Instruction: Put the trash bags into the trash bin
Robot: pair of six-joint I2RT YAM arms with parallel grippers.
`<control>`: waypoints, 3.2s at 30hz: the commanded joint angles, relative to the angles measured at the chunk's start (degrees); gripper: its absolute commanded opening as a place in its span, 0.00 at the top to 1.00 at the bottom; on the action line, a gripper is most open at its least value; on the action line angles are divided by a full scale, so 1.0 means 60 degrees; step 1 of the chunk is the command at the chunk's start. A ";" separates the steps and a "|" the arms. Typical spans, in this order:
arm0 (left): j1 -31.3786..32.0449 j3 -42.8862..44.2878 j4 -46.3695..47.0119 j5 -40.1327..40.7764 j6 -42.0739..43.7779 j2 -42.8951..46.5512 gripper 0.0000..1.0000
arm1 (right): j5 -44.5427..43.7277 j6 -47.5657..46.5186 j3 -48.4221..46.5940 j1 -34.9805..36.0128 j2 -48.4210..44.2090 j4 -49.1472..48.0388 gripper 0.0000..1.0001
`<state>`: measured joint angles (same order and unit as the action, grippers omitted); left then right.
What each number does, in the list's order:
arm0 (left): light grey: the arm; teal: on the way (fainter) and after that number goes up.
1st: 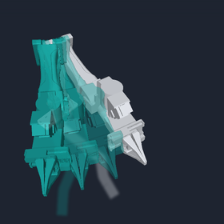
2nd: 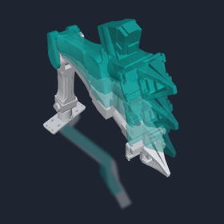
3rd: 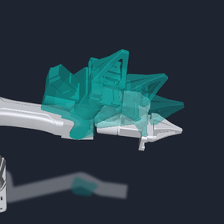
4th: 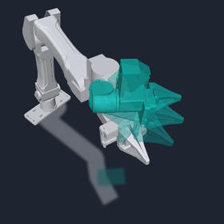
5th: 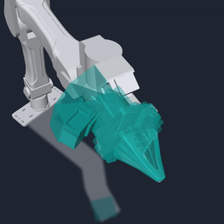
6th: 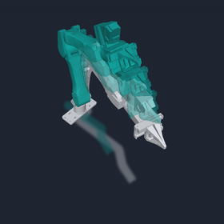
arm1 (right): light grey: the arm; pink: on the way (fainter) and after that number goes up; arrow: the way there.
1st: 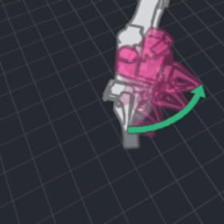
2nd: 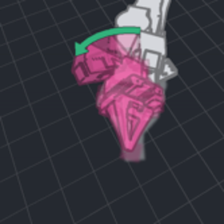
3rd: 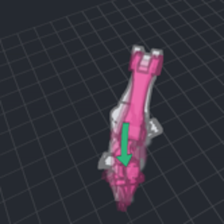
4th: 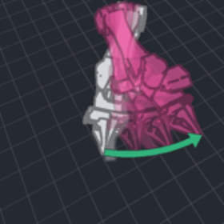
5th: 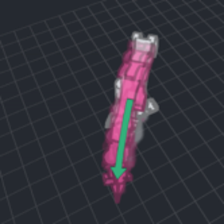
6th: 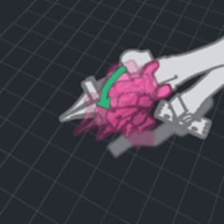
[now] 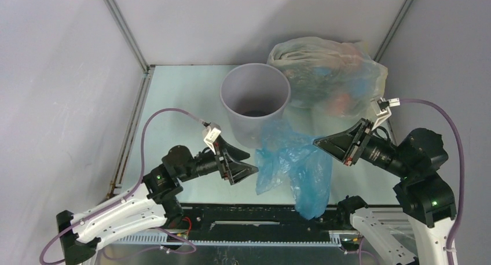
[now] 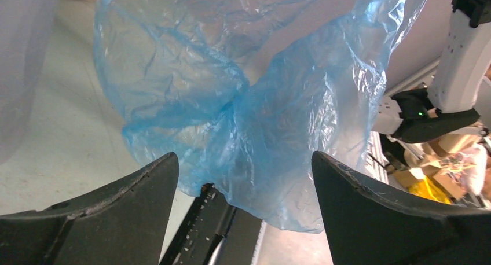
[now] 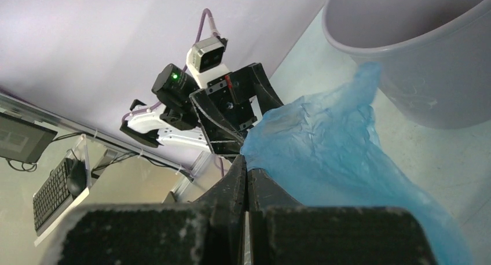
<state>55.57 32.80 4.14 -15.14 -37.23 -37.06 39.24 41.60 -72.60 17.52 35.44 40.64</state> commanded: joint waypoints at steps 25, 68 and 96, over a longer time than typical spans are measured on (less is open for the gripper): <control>0.1881 -0.1012 0.0026 0.5706 0.1124 -0.0054 0.22 | -0.0553 -0.0880 0.0905 0.0039 -0.0103 0.0418 1.00; 0.0421 -0.0896 0.3401 0.2492 -0.0345 -0.3616 0.86 | -0.1441 -0.1140 0.1132 0.0048 -0.1283 0.1231 1.00; 0.0421 0.1135 0.5269 0.0720 0.0441 -0.7843 0.36 | -0.1402 -0.1127 0.1132 0.0039 -0.1201 0.1441 1.00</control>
<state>58.37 37.93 27.97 -7.97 -33.61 -82.52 31.03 35.55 -65.60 17.52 28.08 49.23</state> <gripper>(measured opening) 0.750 0.007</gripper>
